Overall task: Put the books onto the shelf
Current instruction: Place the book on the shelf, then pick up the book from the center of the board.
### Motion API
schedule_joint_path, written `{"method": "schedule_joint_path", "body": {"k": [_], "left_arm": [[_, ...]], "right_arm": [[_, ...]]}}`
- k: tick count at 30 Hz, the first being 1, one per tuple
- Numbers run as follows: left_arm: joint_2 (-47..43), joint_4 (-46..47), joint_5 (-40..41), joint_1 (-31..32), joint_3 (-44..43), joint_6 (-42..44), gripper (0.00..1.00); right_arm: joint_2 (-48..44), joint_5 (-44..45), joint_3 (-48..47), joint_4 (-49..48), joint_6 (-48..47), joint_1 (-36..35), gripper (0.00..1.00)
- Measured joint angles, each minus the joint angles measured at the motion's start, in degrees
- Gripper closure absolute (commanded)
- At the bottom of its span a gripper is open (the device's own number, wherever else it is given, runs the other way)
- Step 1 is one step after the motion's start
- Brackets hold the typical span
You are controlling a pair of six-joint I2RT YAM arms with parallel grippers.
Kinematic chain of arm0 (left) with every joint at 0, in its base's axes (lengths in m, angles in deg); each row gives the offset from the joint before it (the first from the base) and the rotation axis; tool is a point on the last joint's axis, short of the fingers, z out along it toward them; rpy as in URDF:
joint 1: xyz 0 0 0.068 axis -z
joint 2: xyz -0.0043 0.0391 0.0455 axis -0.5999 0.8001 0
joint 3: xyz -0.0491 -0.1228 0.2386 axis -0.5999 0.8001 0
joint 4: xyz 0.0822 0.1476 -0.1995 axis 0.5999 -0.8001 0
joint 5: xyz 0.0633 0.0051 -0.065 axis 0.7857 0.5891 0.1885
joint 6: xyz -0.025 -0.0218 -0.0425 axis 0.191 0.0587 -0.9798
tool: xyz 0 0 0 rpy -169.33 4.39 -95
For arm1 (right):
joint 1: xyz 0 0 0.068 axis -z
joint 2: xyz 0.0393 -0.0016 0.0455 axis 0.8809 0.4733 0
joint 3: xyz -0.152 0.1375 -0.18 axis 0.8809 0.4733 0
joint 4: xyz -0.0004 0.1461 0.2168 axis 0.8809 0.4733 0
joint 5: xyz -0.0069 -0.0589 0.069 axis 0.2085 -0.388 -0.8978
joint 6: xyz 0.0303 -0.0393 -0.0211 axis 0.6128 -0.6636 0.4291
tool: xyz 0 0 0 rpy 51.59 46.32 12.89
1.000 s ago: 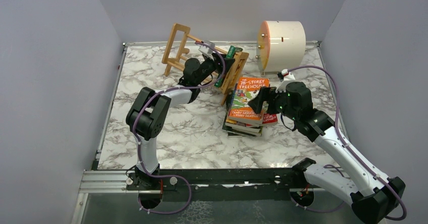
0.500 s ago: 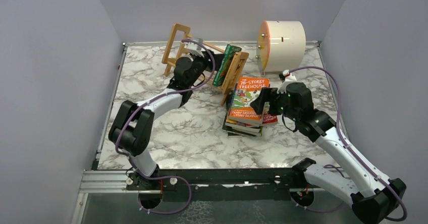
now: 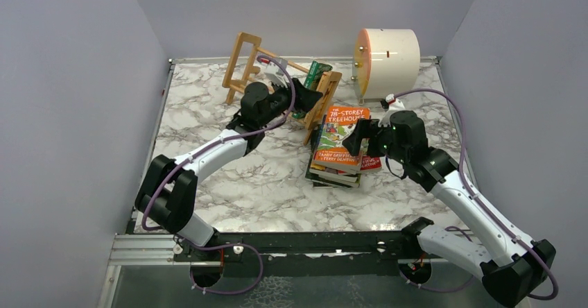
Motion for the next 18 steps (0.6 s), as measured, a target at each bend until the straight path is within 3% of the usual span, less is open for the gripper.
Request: {"method": "schedule_joint_path", "body": {"k": [6, 18], "left_arm": [[0.07, -5.53, -2.73, 5.55, 1.4, -2.8, 0.5], [0.72, -11.28, -2.89, 6.6, 2.49, -4.46, 0.5]], "right_arm": [[0.48, -0.13, -0.44, 0.0, -0.02, 0.0, 0.07], [1.79, -1.53, -0.85, -0.07, 0.0, 0.0, 0.08]]}}
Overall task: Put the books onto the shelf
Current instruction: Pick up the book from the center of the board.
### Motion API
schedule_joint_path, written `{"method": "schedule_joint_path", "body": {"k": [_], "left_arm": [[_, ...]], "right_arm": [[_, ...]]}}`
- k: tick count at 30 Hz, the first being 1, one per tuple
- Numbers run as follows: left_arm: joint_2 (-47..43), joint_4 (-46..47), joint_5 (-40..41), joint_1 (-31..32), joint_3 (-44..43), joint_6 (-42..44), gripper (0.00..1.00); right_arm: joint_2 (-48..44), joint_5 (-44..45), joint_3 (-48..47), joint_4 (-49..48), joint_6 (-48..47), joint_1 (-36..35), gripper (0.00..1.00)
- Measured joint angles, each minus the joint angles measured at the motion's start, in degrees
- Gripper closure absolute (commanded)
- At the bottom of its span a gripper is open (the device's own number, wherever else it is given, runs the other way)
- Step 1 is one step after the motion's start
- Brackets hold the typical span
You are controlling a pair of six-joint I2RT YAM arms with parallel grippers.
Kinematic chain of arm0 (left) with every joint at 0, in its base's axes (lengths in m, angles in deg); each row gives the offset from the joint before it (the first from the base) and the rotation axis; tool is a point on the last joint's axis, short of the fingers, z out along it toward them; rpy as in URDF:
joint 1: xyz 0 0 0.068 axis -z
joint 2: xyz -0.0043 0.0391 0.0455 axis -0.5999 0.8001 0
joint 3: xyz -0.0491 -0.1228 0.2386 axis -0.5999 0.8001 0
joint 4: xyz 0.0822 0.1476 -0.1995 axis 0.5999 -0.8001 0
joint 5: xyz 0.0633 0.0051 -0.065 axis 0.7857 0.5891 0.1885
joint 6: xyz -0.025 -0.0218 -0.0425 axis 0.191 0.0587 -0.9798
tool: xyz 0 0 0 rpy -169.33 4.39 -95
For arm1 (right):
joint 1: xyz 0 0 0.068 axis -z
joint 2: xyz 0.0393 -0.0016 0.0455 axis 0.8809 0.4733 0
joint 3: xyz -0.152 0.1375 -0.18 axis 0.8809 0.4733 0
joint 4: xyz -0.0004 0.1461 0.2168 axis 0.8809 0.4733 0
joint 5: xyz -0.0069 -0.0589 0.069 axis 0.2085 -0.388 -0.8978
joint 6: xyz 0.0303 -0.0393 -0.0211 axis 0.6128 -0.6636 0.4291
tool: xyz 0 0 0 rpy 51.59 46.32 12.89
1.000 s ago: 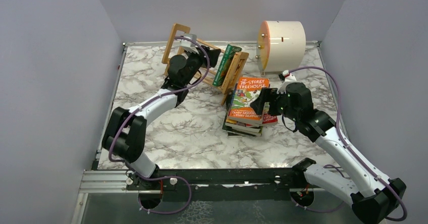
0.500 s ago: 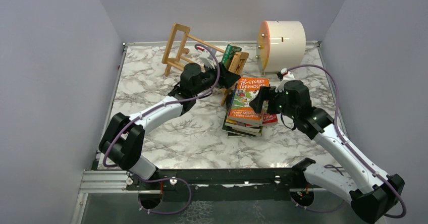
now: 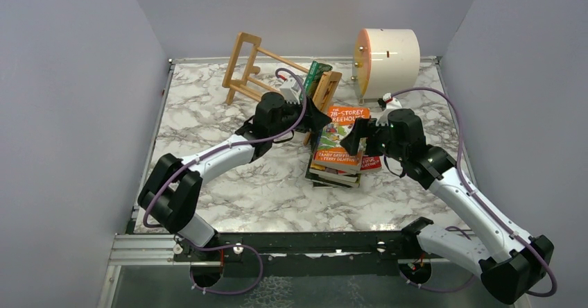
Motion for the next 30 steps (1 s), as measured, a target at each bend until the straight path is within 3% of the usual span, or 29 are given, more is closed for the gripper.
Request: {"method": "schedule_joint_path", "body": {"k": [21, 30], "left_arm": [[4.02, -1.33, -0.72, 1.36, 0.94, -2.08, 0.49], [5.55, -1.36, -2.49, 1.33, 0.76, -3.1, 0.44]], "right_arm": [[0.52, -2.01, 0.0, -0.15, 0.04, 0.0, 0.09], [0.66, -2.16, 0.0, -0.2, 0.02, 0.02, 0.09]]}}
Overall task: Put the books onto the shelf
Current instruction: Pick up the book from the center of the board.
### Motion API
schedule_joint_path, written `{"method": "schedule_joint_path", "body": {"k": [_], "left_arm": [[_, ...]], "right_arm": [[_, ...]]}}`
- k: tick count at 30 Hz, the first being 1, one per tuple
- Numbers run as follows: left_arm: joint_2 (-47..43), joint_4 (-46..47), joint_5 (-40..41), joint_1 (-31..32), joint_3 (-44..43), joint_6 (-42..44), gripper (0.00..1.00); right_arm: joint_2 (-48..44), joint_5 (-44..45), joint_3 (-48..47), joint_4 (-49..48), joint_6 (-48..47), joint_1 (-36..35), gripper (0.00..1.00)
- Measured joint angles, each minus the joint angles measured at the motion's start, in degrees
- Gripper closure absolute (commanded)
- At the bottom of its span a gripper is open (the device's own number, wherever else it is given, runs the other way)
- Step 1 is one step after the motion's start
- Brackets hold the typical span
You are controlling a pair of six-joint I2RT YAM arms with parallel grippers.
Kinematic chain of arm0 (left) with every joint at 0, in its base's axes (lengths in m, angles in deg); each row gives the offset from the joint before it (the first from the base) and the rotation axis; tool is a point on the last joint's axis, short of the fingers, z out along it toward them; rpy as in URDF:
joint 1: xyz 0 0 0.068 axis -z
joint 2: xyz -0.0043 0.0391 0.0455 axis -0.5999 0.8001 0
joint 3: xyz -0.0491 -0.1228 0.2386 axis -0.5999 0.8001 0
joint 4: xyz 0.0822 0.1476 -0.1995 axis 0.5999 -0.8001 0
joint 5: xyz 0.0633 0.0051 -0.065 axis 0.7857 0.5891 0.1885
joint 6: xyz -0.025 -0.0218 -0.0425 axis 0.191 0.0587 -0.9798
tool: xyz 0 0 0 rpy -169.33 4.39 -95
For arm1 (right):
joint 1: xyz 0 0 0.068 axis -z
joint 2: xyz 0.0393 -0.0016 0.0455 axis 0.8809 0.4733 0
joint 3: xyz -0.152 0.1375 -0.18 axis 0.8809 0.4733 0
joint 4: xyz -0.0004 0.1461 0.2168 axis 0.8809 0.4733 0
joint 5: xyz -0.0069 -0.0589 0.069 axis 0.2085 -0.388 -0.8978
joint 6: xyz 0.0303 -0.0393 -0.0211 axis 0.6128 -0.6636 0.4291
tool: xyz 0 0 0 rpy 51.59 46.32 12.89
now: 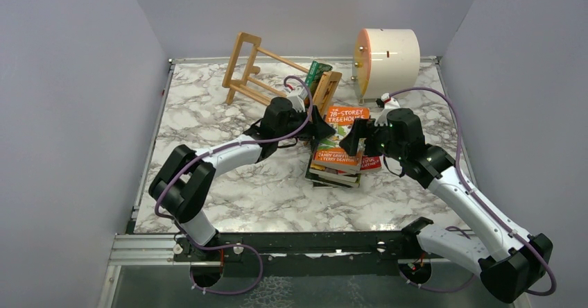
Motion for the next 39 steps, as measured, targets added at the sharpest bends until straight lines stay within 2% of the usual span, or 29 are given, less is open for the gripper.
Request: {"method": "schedule_joint_path", "body": {"k": [20, 39], "left_arm": [[1.81, 0.31, -5.42, -0.44, -1.51, -0.44, 0.44], [2.54, 3.28, -6.27, -1.29, -0.72, -3.72, 0.44]], "right_arm": [[0.07, -2.6, 0.26, -2.14, -0.61, 0.0, 0.09], [2.25, -4.46, 1.66, -5.11, -1.7, 0.42, 0.09]]}}
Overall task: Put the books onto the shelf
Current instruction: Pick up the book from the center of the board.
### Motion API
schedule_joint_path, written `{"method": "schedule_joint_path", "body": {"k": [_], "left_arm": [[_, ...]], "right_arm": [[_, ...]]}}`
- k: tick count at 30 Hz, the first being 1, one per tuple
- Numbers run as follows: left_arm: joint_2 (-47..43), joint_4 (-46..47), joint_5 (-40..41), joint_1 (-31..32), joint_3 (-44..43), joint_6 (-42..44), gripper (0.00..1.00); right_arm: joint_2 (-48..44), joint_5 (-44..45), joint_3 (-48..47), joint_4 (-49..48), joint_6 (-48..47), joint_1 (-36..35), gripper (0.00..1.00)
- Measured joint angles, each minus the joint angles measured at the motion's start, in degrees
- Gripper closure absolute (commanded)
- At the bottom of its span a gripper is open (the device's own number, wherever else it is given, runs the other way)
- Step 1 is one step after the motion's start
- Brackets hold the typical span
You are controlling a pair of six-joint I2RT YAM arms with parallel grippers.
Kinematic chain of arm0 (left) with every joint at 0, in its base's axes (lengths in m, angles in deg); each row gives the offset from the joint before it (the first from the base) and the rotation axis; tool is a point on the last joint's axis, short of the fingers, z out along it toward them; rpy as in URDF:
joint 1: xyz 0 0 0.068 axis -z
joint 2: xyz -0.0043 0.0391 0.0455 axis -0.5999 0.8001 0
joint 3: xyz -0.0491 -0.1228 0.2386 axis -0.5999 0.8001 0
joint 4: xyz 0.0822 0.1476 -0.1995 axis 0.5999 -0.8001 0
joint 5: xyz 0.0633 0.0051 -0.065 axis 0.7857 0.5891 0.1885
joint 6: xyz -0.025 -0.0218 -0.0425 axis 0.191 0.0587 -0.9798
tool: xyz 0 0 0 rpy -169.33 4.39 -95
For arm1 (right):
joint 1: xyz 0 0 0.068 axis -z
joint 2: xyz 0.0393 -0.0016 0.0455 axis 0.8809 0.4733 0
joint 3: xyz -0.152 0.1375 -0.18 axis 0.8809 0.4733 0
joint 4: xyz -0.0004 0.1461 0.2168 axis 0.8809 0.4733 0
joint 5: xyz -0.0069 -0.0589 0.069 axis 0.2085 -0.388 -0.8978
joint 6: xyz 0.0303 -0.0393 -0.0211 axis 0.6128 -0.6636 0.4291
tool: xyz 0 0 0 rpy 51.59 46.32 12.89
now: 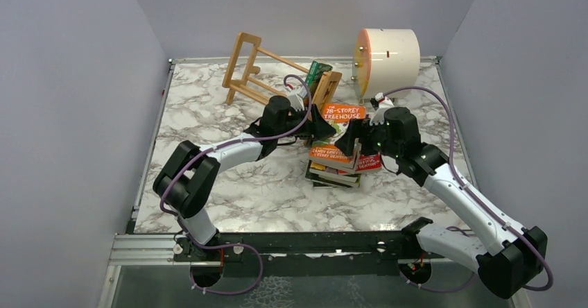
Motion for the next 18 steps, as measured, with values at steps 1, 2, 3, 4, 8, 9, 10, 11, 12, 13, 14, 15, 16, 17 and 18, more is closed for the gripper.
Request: {"method": "schedule_joint_path", "body": {"k": [1, 2, 3, 4, 8, 9, 10, 11, 12, 13, 14, 15, 16, 17, 18], "left_arm": [[0.0, 0.46, 0.0, -0.04, 0.24, -0.33, 0.44], [0.0, 0.94, 0.0, -0.07, 0.52, -0.63, 0.44], [0.0, 1.33, -0.02, -0.13, 0.79, -0.94, 0.44], [0.0, 1.95, -0.07, -0.2, 1.09, -1.31, 0.44], [0.0, 4.66, -0.55, -0.22, 2.16, -2.84, 0.44], [0.0, 5.29, -0.72, -0.24, 2.43, -3.23, 0.44], [0.0, 6.1, -1.01, -0.24, 2.8, -3.76, 0.44], [0.0, 6.69, -1.31, -0.24, 3.08, -4.22, 0.44], [0.0, 7.3, -1.53, -0.24, 3.37, -4.63, 0.44], [0.0, 7.78, -1.77, -0.24, 3.69, -4.96, 0.44], [0.0, 8.35, -1.99, -0.24, 3.96, -5.33, 0.44], [0.0, 8.7, -2.23, -0.26, 4.15, -5.73, 0.44], [0.0, 9.16, -2.36, -0.26, 4.37, -6.01, 0.44], [0.0, 9.64, -2.43, -0.28, 4.55, -6.27, 0.44], [0.0, 9.94, -2.47, -0.33, 4.68, -6.56, 0.44]], "right_arm": [[0.15, -0.07, 0.0, -0.15, -0.02, 0.0, 0.09], [0.33, -0.15, 0.02, -0.33, -0.13, 0.0, 0.09], [0.5, -0.26, 0.02, -0.5, -0.2, 0.0, 0.09], [0.85, -0.35, 0.17, -0.7, -0.31, 0.0, 0.09], [1.88, -1.01, 0.72, -2.51, -0.39, 0.0, 0.09], [1.97, -1.18, 0.94, -2.95, -0.39, 0.0, 0.09], [1.99, -1.44, 1.14, -3.48, -0.39, 0.0, 0.09], [2.03, -1.68, 1.31, -3.82, -0.42, 0.0, 0.09], [2.05, -1.88, 1.42, -4.13, -0.44, 0.0, 0.09], [2.12, -1.97, 1.57, -4.55, -0.52, 0.0, 0.09], [2.16, -2.05, 1.68, -4.85, -0.59, 0.0, 0.09], [2.16, -2.12, 1.81, -5.11, -0.63, 0.02, 0.09], [2.16, -2.25, 1.99, -5.51, -0.76, 0.02, 0.09], [2.16, -2.32, 2.12, -5.73, -0.81, 0.02, 0.09], [2.16, -2.38, 2.27, -5.92, -0.85, 0.04, 0.09]]}}
